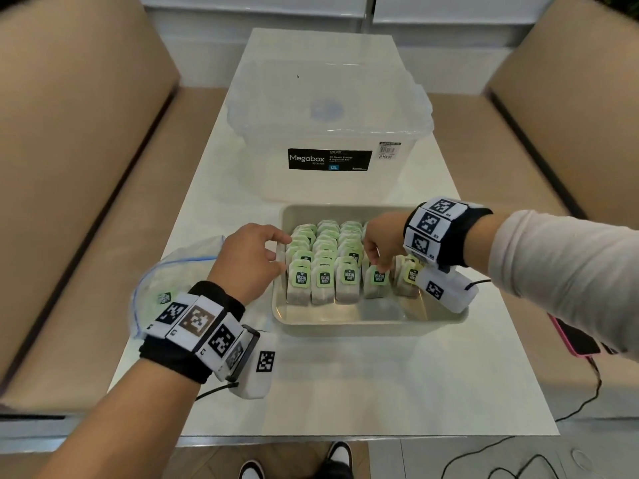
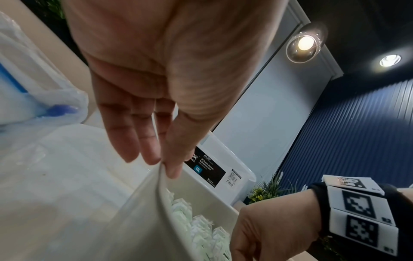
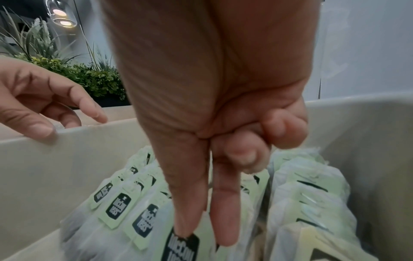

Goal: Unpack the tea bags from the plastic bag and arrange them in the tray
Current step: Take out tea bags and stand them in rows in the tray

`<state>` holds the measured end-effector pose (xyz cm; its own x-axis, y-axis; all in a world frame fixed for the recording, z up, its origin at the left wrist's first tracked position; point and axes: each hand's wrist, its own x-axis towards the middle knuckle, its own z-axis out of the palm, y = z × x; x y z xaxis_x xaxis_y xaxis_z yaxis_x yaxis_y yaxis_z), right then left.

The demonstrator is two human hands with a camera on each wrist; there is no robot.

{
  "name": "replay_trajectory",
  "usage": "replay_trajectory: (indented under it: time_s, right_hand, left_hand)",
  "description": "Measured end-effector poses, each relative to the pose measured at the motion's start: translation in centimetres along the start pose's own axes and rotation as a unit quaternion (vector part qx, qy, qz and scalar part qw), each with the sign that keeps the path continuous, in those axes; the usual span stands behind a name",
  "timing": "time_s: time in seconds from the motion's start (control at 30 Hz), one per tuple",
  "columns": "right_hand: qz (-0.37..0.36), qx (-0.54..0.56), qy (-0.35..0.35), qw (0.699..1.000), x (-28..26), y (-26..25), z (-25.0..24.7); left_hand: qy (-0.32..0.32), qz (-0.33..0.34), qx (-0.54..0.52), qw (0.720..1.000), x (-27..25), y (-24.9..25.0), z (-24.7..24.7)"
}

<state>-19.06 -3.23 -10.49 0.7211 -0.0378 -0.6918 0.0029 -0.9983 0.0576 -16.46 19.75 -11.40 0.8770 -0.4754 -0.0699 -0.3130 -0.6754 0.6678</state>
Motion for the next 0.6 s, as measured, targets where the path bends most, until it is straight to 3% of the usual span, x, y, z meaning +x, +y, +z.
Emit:
replay_trajectory:
  time_s: [0.37,0.6]
  right_hand:
    - [0.039,0.033,0.030,0.998,-1.0,0.5,-0.4]
    - [-0.004,0.082,0.157,0.984,-3.7,-2.8,-2.9]
  left_hand:
    - [-0.001,0.007,-0.002,1.000,0.0,0.0,-0.2]
    - [0.087,-0.012,-0.028,0.996,-0.9,-3.1,-5.4]
